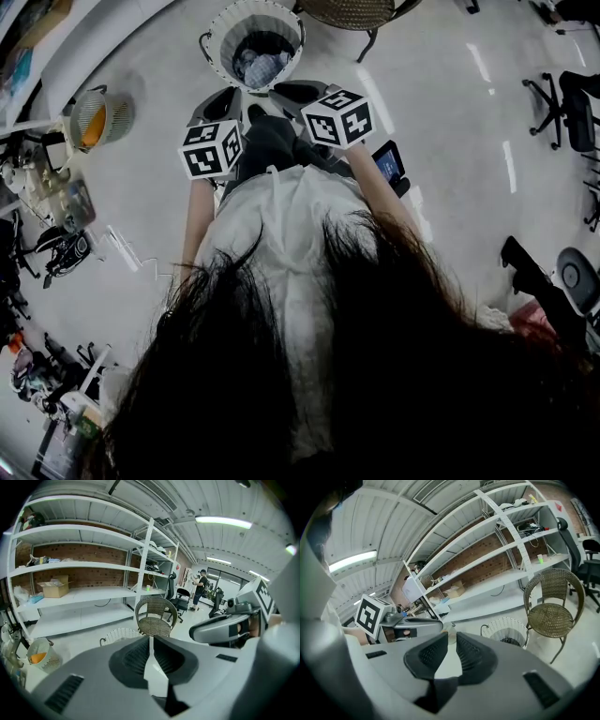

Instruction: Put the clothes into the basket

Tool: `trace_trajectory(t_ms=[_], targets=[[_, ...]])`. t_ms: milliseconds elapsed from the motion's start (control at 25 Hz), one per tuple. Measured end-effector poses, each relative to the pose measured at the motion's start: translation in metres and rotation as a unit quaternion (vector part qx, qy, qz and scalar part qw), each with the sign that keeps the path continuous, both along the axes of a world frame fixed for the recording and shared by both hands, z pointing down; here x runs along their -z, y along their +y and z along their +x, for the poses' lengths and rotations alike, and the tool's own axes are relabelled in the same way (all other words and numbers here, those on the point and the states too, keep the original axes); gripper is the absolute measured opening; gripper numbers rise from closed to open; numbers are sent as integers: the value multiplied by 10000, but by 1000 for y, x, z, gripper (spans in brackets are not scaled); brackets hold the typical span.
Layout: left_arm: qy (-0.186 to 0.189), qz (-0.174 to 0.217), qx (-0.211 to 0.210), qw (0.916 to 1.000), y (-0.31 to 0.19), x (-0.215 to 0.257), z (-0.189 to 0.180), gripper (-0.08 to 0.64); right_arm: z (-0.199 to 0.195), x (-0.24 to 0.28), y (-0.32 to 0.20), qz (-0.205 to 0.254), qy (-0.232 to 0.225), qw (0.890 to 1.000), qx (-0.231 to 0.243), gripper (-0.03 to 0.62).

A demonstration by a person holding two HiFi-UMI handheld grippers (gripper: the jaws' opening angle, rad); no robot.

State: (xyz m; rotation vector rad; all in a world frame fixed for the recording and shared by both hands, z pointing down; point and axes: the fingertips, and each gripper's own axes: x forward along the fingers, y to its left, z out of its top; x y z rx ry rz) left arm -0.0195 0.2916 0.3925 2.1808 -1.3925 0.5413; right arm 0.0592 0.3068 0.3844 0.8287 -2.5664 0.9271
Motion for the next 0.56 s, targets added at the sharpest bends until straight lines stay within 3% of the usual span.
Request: trace_trajectory(t_ms=[560], targets=[[-32,-64,110,9999,-9,-3,-16,38,-12,-6,-9,-86,38,9999,97,66]])
